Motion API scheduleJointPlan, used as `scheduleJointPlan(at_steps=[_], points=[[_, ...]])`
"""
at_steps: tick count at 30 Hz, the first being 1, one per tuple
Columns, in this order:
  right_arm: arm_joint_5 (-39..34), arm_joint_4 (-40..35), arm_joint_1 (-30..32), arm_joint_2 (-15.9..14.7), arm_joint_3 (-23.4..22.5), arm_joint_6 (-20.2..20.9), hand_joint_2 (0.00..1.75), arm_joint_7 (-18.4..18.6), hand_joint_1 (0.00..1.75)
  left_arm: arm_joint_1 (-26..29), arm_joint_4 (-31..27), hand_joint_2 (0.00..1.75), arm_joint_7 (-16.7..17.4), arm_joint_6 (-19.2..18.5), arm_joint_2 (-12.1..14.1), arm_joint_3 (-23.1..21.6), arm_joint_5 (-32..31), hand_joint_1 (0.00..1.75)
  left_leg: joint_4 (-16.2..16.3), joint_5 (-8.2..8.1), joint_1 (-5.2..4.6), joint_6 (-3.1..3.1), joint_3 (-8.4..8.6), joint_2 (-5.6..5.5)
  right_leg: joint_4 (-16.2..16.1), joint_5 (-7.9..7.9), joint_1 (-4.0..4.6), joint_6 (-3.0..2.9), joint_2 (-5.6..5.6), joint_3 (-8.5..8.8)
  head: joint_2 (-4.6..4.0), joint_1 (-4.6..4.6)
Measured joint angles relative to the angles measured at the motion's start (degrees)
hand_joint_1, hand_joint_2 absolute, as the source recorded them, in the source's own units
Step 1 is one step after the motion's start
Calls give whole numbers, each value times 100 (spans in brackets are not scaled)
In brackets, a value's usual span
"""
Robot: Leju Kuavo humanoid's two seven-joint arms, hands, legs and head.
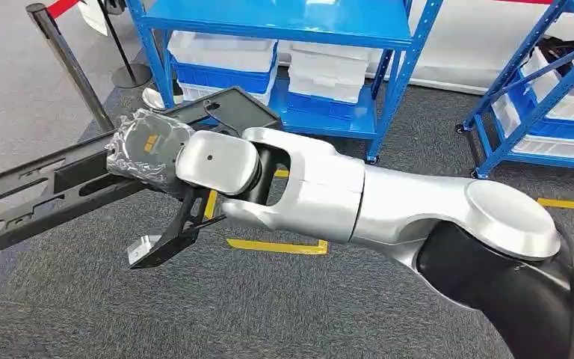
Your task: Take the parts from the cabinet and place them on the table.
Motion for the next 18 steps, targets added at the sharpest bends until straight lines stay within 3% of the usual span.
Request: scheduleJointPlan(at_steps=[1,2,4,5,6,8,10,11,12,13,15,16,17,18], points=[[-9,-9,-1,-18,11,2,175,6,175,2,9,175,20,16,62,32,9,0,0,24,-12,1,-32,0,134,-39,1,-6,0,-13,0,0],[-33,-33,0,-38,22,7,175,24,175,8,31,175,72,33,102,69,26,0,2,62,-31,-1,-77,-4,65,13,6,-29,0,109,0,0],[-86,-79,-10,-51,22,13,175,55,175,14,44,175,138,46,199,115,66,0,2,102,-69,0,-110,-14,-651,314,38,-138,6,613,0,2],[-131,-110,-38,-86,22,22,175,79,175,17,53,175,169,46,254,156,68,0,0,123,-95,-8,-113,-22,-1360,530,94,-274,11,1076,0,2],[-151,-127,-54,-86,22,29,175,85,175,15,70,175,180,42,257,169,70,0,-13,142,-61,-19,-116,-6,-1622,410,117,-363,-12,1189,0,-15],[-188,-149,-102,-88,22,53,175,94,175,24,86,175,200,-25,318,193,55,0,-67,201,-58,-88,-118,44,-1695,538,178,-360,-35,1182,0,-2],[-203,-149,-106,-94,22,68,175,140,175,78,103,175,184,-236,315,194,-24,0,-140,262,-45,-159,-83,86,-1754,601,181,-391,6,1169,0,-2],[-201,-149,-101,-95,22,72,175,177,175,143,116,175,134,-429,305,191,-128,0,-142,248,-59,-181,-104,90,-1912,708,102,-387,26,1243,0,0],[-201,-147,-109,-94,22,72,175,195,175,191,125,175,97,-568,291,183,-186,0,-63,147,-39,-191,-137,59,-1984,771,104,-361,45,1255,0,-4],[-195,-141,-124,-99,22,72,175,203,175,229,130,175,64,-618,285,181,-209,0,184,-74,-36,-209,-229,35,-2002,813,102,-409,68,1234,0,-4],[-186,-116,-102,-108,33,70,175,219,175,311,132,175,33,-666,274,178,-242,0,1077,-548,-28,-279,-577,19,-1989,852,103,-397,149,1161,0,-4],[-184,-101,-89,-116,48,70,175,219,175,336,138,175,31,-697,257,176,-259,0,1379,-651,-24,-304,-688,19,-1971,866,102,-384,192,1128,0,-2],[-177,-94,-73,-121,62,70,175,219,175,370,145,175,22,-752,243,170,-301,0,1486,-642,-13,-329,-708,20,-1939,875,95,-372,245,1088,0,-4],[-151,-84,-61,-125,66,64,175,227,175,409,151,175,-30,-928,228,132,-392,0,1278,-492,6,-353,-571,19,-1891,877,86,-361,300,1049,0,-4]])
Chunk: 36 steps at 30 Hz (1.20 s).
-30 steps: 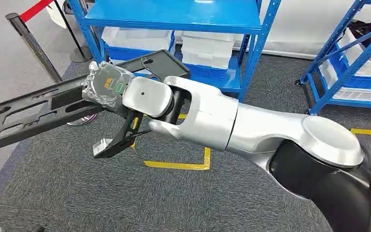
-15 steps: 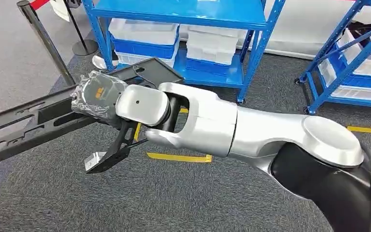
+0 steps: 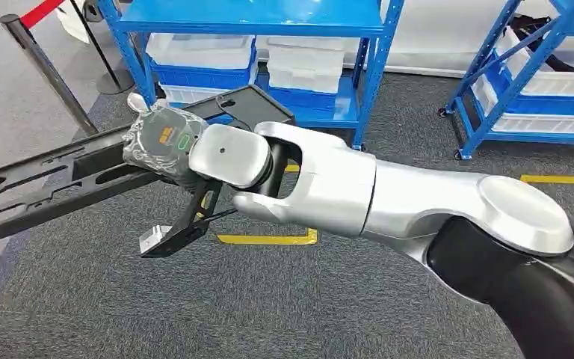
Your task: Take the parts from the cabinet and place them on the table.
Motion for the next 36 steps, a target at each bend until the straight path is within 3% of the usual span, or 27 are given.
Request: scheduleJointPlan(at_steps=[2,3,4,5,7,8,10,11,12,14,15,17,18,19,20,23,24,25,27,28,29,30,31,32,33,34,36], points=[[48,26,-4,-4,0,-22,175,44,175,96,0,175,-112,-297,-26,-97,-158,0,-890,410,54,-50,521,-85,126,-29,-32,43,105,-76,0,0],[100,46,-5,-4,0,-33,175,66,175,170,0,175,-184,-458,-57,-162,-263,0,-1253,344,95,-67,708,-323,215,-58,-40,89,156,-135,0,2],[155,85,-14,-32,0,-43,175,87,175,229,5,175,-262,-618,-138,-240,-410,0,-1297,308,41,-27,749,-419,283,-64,-20,126,213,-220,0,-2],[212,138,-10,-59,0,-57,175,109,175,292,7,175,-333,-736,-178,-328,-556,0,-1273,335,38,65,714,-318,295,-38,-27,158,253,-257,0,2],[372,293,-9,-109,0,-63,175,184,175,402,7,175,-449,-877,-390,-538,-854,0,-1264,359,3,121,697,-235,276,11,-37,224,342,-275,0,2],[506,438,-26,-125,0,-48,175,256,175,454,11,175,-510,-945,-497,-669,-1039,0,-1290,393,64,174,695,-159,285,16,-29,250,388,-299,0,2],[731,750,-74,-135,0,35,175,394,175,560,2,175,-628,-1048,-694,-956,-1380,0,-1301,417,50,269,683,-43,588,-256,-25,334,-54,-436,0,13],[856,941,-94,-135,0,48,175,439,175,642,2,175,-702,-1113,-790,-1129,-1569,0,-1301,417,36,290,671,19,1038,-510,-53,365,-177,-626,0,18],[949,1092,-93,-136,0,48,175,477,175,718,2,175,-748,-1159,-866,-1251,-1711,0,-1301,418,28,297,666,84,1526,-733,-75,383,-230,-838,0,15],[1109,1415,-90,-138,2,31,175,490,175,846,2,175,-844,-1194,-1021,-1473,-1902,0,-1299,421,27,301,660,233,2063,-861,-95,398,-255,-1065,0,18],[1152,1575,-91,-138,2,20,175,479,175,887,2,175,-868,-1201,-1102,-1568,-1954,0,-1299,420,27,301,663,301,1931,-739,-103,394,-263,-978,0,15],[1187,1745,-117,-160,2,28,175,501,175,932,2,175,-927,-1262,-1181,-1690,-2053,0,-1299,416,22,296,676,423,1047,-287,-91,343,-345,-494,0,17],[1222,1812,-143,-160,2,44,175,551,175,950,2,175,-962,-1321,-1200,-1751,-2143,0,-1299,409,16,290,686,473,550,-99,-62,294,-510,-226,0,15],[1255,1884,-170,-162,0,50,175,614,175,989,2,175,-1005,-1373,-1233,-1835,-2236,0,-1312,403,4,281,688,538,308,-199,-4,282,-752,-121,0,15],[1292,1968,-214,-162,0,57,175,663,175,1044,2,175,-1058,-1404,-1263,-1955,-2327,0,-1302,394,-59,252,679,615,231,-156,41,261,-708,-142,0,15],[1482,2403,-295,-279,-9,27,175,732,175,1374,-172,175,-1094,-1706,-1459,-2233,-2684,0,-1368,393,-63,188,767,845,191,-120,9,204,-467,-144,0,15],[1586,2587,-338,-310,-24,-18,175,746,175,1668,-714,175,-866,-2137,-1618,-2276,-2841,0,-1308,292,-21,158,750,581,138,-92,-39,171,-407,-93,0,11],[1706,2788,-412,-367,-53,-53,175,770,175,2034,-1393,175,-581,-2676,-1861,-2242,-3020,0,-1079,109,1,176,663,224,133,-84,-49,146,-335,-88,0,13],[1860,3052,-477,-422,-94,-70,175,787,175,2480,-2314,175,-231,-3438,-2219,-2111,-3330,0,-263,-312,-15,186,284,16,134,-83,-54,118,-215,-85,0,9],[1895,3170,-488,-457,-96,-66,175,815,175,2631,-2585,175,-195,-3577,-2361,-2065,-3463,0,137,-451,-22,175,82,2,139,-84,-41,116,-134,-89,0,9],[1933,3270,-491,-481,-96,-59,175,828,175,2752,-2886,175,-217,-3607,-2451,-2009,-3592,0,383,-466,-23,173,-49,1,147,-84,-30,115,-36,-88,0,9],[1956,3329,-489,-496,-98,-55,175,855,175,2794,-3126,175,-288,-3657,-2555,-1931,-3768,0,336,-327,-28,184,-49,1,156,-88,-28,111,56,-83,0,9],[1970,3353,-486,-501,-109,-55,175,910,175,2807,-3295,175,-364,-3706,-2641,-1818,-3951,0,10,-62,-37,213,70,-18,174,-91,-26,111,161,-81,0,4],[2002,3373,-491,-503,-137,-57,175,949,175,2806,-3463,175,-469,-3775,-2716,-1660,-4198,0,-444,228,-54,261,252,-83,191,-98,-23,114,255,-76,0,4],[2046,3401,-498,-522,-188,-59,175,977,175,2787,-3625,175,-602,-3882,-2789,-1485,-4494,0,-915,487,-54,330,443,-244,206,-111,-17,120,335,-71,0,7],[2083,3444,-511,-548,-238,-65,175,994,175,2759,-3758,175,-731,-3971,-2846,-1270,-4793,0,-1106,457,-28,418,548,-534,212,-122,-37,133,382,-89,0,13],[2197,3534,-547,-608,-339,-66,175,1008,175,2713,-4022,175,-1059,-4149,-3038,-786,-5468,0,-1292,422,-69,397,649,-460,246,-101,-90,217,537,-157,0,11]])
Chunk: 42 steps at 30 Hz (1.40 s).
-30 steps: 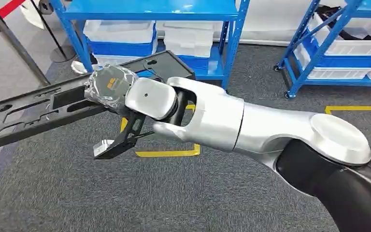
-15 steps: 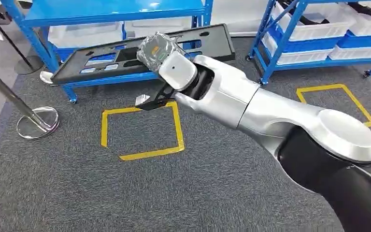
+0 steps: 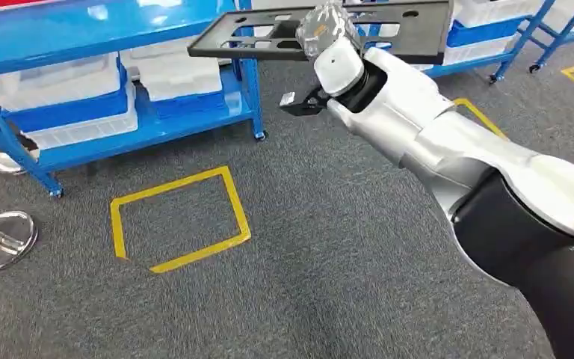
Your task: Take the parts from the cabinet and place them on the table.
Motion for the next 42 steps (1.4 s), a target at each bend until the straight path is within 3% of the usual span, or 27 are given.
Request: scheduleJointPlan(at_steps=[2,3,4,5,7,8,9,11,12,13,14,18,20,21,23,25,27,28,29,32,33,34,35,36,38,40,42], points=[[85,52,-5,-120,-93,2,175,9,175,-78,-170,175,-226,-52,-141,389,-520,0,-63,16,-19,8,43,119,-56,35,-27,72,137,-11,0,0],[116,74,-21,-157,-138,2,175,17,175,-121,-196,175,-323,-52,-262,548,-650,0,-172,61,78,9,85,228,-28,-2,3,100,32,-17,0,-4],[140,94,-61,-197,-190,2,175,26,175,-156,-246,175,-384,-50,-280,709,-770,0,-225,70,61,24,121,307,104,-110,58,152,-367,-94,0,22],[161,103,-108,-197,-233,0,175,35,175,-174,-261,175,-432,-41,-332,830,-858,0,-231,73,55,41,143,389,414,-296,35,184,-586,-253,0,39],[177,131,-133,-197,-290,-4,175,65,175,-238,-284,175,-498,3,-396,1040,-1035,0,-232,46,51,63,170,569,1273,-630,-50,263,-746,-678,0,44],[181,135,-119,-194,-304,-4,175,66,175,-289,-286,175,-526,20,-404,1123,-1116,0,-231,27,63,52,185,660,1574,-688,-99,300,-771,-839,0,42],[190,135,-100,-194,-326,-7,175,66,175,-350,-286,175,-581,35,-431,1215,-1225,0,-225,6,83,40,209,747,1612,-602,-151,341,-796,-885,0,46],[214,146,-99,-197,-363,-7,175,70,175,-434,-286,175,-648,70,-476,1356,-1336,0,-196,-52,134,-29,258,879,940,-151,-229,412,-872,-558,0,46],[225,149,-115,-197,-389,-7,175,77,175,-457,-286,175,-662,70,-505,1406,-1356,0,-175,-99,156,-91,295,952,327,137,-253,443,-1009,-246,0,46],[229,149,-125,-197,-411,-9,175,76,175,-465,-286,175,-668,72,-511,1440,-1376,0,-157,-145,143,-149,324,1015,-33,120,-223,478,-1290,-78,0,44],[240,153,-156,-192,-426,-11,175,83,175,-491,-286,175,-673,79,-516,1487,-1393,0,-123,-170,85,-195,322,1040,-46,124,-143,407,-1390,-66,0,52],[262,166,-165,-207,-476,-9,175,81,175,-565,-286,175,-773,99,-546,1612,-1588,0,-218,-191,90,-299,414,1282,-45,127,-131,212,-1062,-114,0,35],[293,166,-186,-203,-507,-7,175,83,175,-612,-286,175,-856,123,-566,1708,-1747,0,173,-526,138,-270,258,738,-88,157,-157,93,-926,-99,0,33],[301,166,-192,-179,-513,-2,175,83,175,-610,-284,175,-882,125,-573,1747,-1791,0,610,-744,132,-248,64,580,-90,157,-135,61,-857,-101,0,33],[308,166,-172,-144,-513,31,175,70,175,-623,-284,175,-900,140,-572,1822,-1837,0,1499,-1032,74,-210,-399,464,-78,148,-76,25,-641,-97,0,33],[323,164,-163,-120,-516,63,175,66,175,-653,-284,175,-906,158,-573,1850,-1837,0,1484,-777,19,-137,-509,449,-49,134,-19,2,-433,-88,0,33],[341,157,-180,-107,-520,96,175,74,175,-675,-284,175,-913,160,-575,1857,-1837,0,618,-194,-11,-31,-199,334,-16,106,20,-11,-251,-58,0,33],[349,153,-183,-98,-522,107,175,85,175,-675,-284,175,-915,168,-572,1863,-1837,0,177,-13,-18,36,-57,108,-4,91,22,-9,-172,-57,0,35],[363,155,-205,-92,-522,122,175,90,175,-684,-277,175,-915,171,-568,1877,-1848,0,138,-62,14,64,-13,-100,19,90,56,14,-109,-79,0,42],[367,138,-195,-83,-531,144,175,85,175,-710,-270,175,-917,190,-575,1896,-1861,0,14,-85,-50,59,88,42,-24,150,-64,124,123,-138,0,31],[369,135,-203,-87,-544,144,175,85,175,-732,-266,175,-917,190,-579,1896,-1874,0,-72,-48,-8,85,125,133,-44,173,-14,162,207,-140,0,37],[374,127,-205,-98,-570,144,175,87,175,-747,-255,175,-922,190,-581,1896,-1876,0,-145,-12,15,93,174,257,9,113,-11,167,-7,-167,0,39],[378,125,-233,-105,-590,144,175,87,175,-739,-253,175,-926,197,-575,1903,-1876,0,-193,-4,10,128,205,317,202,-35,21,201,-405,-251,0,88],[378,118,-256,-89,-592,144,175,92,175,-734,-253,175,-926,204,-575,1909,-1876,0,-203,-8,-2,142,230,403,583,-234,-7,236,-618,-430,0,81],[387,114,-245,-70,-599,146,175,83,175,-746,-240,175,-931,212,-575,1914,-1876,0,-197,-41,-7,149,264,576,1432,-545,-70,286,-769,-840,0,85],[404,114,-235,-63,-601,166,175,76,175,-759,-225,175,-937,225,-573,1916,-1876,0,-191,-77,-1,132,295,718,1516,-423,-135,325,-810,-897,0,87],[433,111,-244,-63,-607,181,175,76,175,-759,-200,175,-948,232,-572,1914,-1876,0,-185,-133,6,93,364,848,661,40,-160,334,-900,-447,0,85]])
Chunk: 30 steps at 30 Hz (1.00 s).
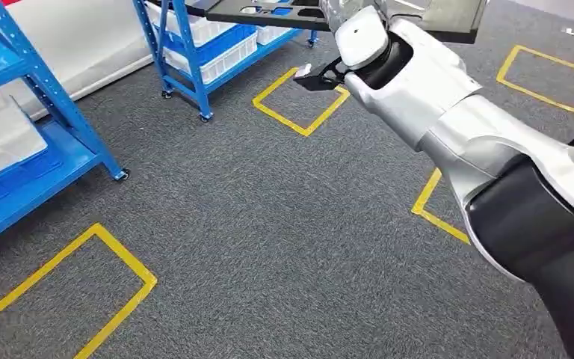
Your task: Take the parts from the cabinet and place them on the table.
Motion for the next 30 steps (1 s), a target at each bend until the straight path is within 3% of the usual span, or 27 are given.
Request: scheduleJointPlan(at_steps=[1,2,3,6,11,12,13,14,15,16,18,19,20,23,24,25,26,27,29,30], points=[[13,-11,-11,2,-4,2,175,-2,175,1,11,175,-4,2,0,2,0,0,1,-40,1,-36,46,65,-552,220,8,-11,-153,304,0,0],[31,-17,-21,4,-9,0,175,0,175,4,17,175,-4,9,4,2,0,0,-35,-53,-8,-64,68,124,-699,59,89,-40,-409,357,0,0],[31,-37,-34,33,-9,2,175,-7,175,-6,26,175,-7,13,4,2,0,0,6,-77,-74,-109,71,185,-771,138,122,-86,-366,388,0,-7],[46,-37,-36,26,-15,11,175,-9,175,-33,70,175,-11,74,20,2,-2,0,-67,-78,-70,-176,138,364,-753,136,145,-170,-157,344,0,-4],[46,-37,-39,26,-17,11,175,-9,175,-48,77,175,-11,81,22,2,-2,0,-80,-80,-69,-193,151,389,-764,140,144,-188,-125,353,0,-2],[48,-55,-38,30,-28,11,175,-9,175,-55,96,175,-11,90,22,-4,-2,0,-60,-138,-46,-212,141,329,-826,164,80,-227,-93,392,0,-11],[50,-70,-46,50,-31,11,175,-11,175,-52,114,175,-11,98,44,-4,-2,0,64,-242,-18,-220,112,-14,-854,173,77,-242,-30,421,0,-11],[83,-68,-40,120,-31,24,175,-9,175,-42,209,175,7,146,79,-4,-7,0,1696,-901,-24,-206,-701,-391,-856,168,130,-330,294,432,0,-11],[96,-66,-38,133,-31,24,175,-13,175,-48,245,175,2,177,98,-4,-7,0,1741,-796,-26,-191,-781,-392,-846,164,146,-335,390,435,0,-9],[113,-66,-41,144,-33,22,175,-13,175,-54,281,175,-4,203,120,-4,-7,0,1536,-581,-28,-167,-741,-401,-831,162,160,-337,479,441,0,-11],[142,-66,-55,149,-48,17,175,-13,175,-61,345,175,-9,238,164,-13,-4,0,623,13,-28,-107,-410,-526,-807,149,174,-336,656,460,0,-11],[162,-63,-54,160,-55,20,175,-13,175,-59,383,175,-11,267,184,-15,-7,0,241,143,-25,-76,-291,-805,-795,137,157,-321,716,449,0,-9],[194,-57,-60,160,-55,24,175,-13,175,-58,439,175,-11,293,208,-20,-7,0,147,99,0,-79,-237,-955,-756,134,185,-302,799,413,0,-7],[229,-46,-49,181,-61,24,175,-31,175,-95,516,175,-11,334,267,-33,-9,0,90,82,-67,-75,-183,-769,-791,204,96,-180,1019,337,0,-9],[240,-46,-55,168,-74,22,175,-31,175,-110,548,175,-20,352,267,-61,-4,0,18,122,-4,-37,-155,-683,-788,220,150,-145,1090,329,0,-9],[251,-46,-65,151,-92,22,175,-31,175,-112,586,175,-17,365,284,-90,-2,0,-27,145,-1,-17,-113,-560,-707,137,169,-140,787,280,0,2],[262,-46,-80,149,-112,24,175,-31,175,-106,605,175,-20,385,308,-101,-2,0,-50,150,-6,20,-97,-506,-454,-47,178,-107,439,168,0,29],[273,-46,-93,166,-114,24,175,-41,175,-103,636,175,-20,389,319,-103,-2,0,-51,146,-27,32,-91,-425,-10,-275,158,-78,244,-29,0,31],[299,-46,-85,175,-116,35,175,-79,175,-109,684,175,-20,420,348,-112,-2,0,-45,120,-42,56,-78,-248,867,-600,103,-36,129,-447,0,33],[315,-44,-73,173,-116,44,175,-90,175,-111,702,175,-22,420,361,-116,-2,0,-43,109,-43,53,-71,-172,1003,-588,81,-23,118,-523,0,31]])
